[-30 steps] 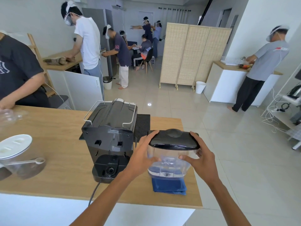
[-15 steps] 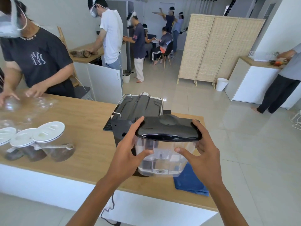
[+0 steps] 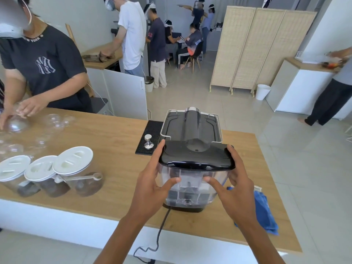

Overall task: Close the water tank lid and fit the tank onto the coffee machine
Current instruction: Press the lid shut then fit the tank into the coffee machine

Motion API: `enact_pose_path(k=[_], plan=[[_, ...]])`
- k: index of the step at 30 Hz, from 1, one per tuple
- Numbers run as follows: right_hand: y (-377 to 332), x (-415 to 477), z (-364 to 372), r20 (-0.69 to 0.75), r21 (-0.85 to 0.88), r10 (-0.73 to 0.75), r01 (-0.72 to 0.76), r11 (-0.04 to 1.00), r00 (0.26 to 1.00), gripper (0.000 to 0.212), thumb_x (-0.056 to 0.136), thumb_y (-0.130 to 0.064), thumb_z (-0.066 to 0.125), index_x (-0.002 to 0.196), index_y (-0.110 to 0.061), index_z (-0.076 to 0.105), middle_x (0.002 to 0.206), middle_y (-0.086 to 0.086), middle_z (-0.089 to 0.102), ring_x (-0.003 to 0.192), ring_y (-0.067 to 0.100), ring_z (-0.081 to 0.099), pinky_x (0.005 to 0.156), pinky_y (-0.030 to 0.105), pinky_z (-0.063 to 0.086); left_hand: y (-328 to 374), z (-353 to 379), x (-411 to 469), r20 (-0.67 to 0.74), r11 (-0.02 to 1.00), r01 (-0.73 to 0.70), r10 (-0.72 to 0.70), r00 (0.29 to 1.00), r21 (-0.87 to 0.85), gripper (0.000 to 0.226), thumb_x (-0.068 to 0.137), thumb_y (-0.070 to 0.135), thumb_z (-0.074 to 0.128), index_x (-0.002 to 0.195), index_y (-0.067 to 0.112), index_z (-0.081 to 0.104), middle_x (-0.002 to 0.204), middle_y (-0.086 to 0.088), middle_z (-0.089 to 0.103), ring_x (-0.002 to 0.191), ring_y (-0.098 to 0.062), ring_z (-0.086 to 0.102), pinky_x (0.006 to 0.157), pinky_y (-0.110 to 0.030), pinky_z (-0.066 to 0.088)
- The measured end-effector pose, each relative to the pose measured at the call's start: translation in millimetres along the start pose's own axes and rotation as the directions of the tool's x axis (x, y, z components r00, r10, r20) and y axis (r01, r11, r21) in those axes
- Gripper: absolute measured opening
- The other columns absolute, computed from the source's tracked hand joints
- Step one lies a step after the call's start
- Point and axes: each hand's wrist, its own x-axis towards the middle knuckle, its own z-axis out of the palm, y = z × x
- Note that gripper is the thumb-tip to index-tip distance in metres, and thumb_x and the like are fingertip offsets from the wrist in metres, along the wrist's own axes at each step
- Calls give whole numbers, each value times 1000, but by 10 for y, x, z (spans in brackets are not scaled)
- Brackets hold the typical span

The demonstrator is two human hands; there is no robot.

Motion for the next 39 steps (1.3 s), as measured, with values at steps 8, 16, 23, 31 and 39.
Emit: enact_pose_path(k=[8,16,23,31,39], plan=[[135,-81,269,-48,-85,48,-52,995,998,100,77,-31,87,156,-45,29,160,-16,44,145,12,47,116,49,42,-259,-2,29,46,997,21,-17,999,-81,102,86,25,78,157,46,9,164,21,27,152,-3,27,122,-39,31],[203,-29,348,-76,-110,70,-79,991,995,100,80,-24,85,160,-37,26,164,-17,35,150,6,36,120,47,39,-345,67,119,56,990,58,-51,997,-132,99,86,36,73,155,53,4,165,8,32,152,-12,31,123,-39,29],[220,-26,448,-94,-61,103,-109,992,990,98,76,-45,79,159,-41,26,162,-19,38,150,6,37,120,48,38,-461,51,160,65,988,72,-64,996,-137,98,86,43,73,156,52,6,157,-14,43,149,-24,37,122,-47,30],[272,-5,478,-114,-104,106,-118,988,988,102,78,-29,86,157,-49,25,162,-21,36,150,7,37,119,47,39,-474,41,191,56,994,38,-33,998,-98,102,87,25,75,154,55,5,164,-2,34,153,-14,30,123,-43,29],[304,-6,479,-116,-115,119,-132,985,986,102,77,-31,86,157,-46,24,163,-18,38,150,10,39,119,48,40,-466,51,198,66,993,46,-39,997,-112,99,88,23,74,156,51,7,166,14,26,154,-9,24,123,-47,28]])
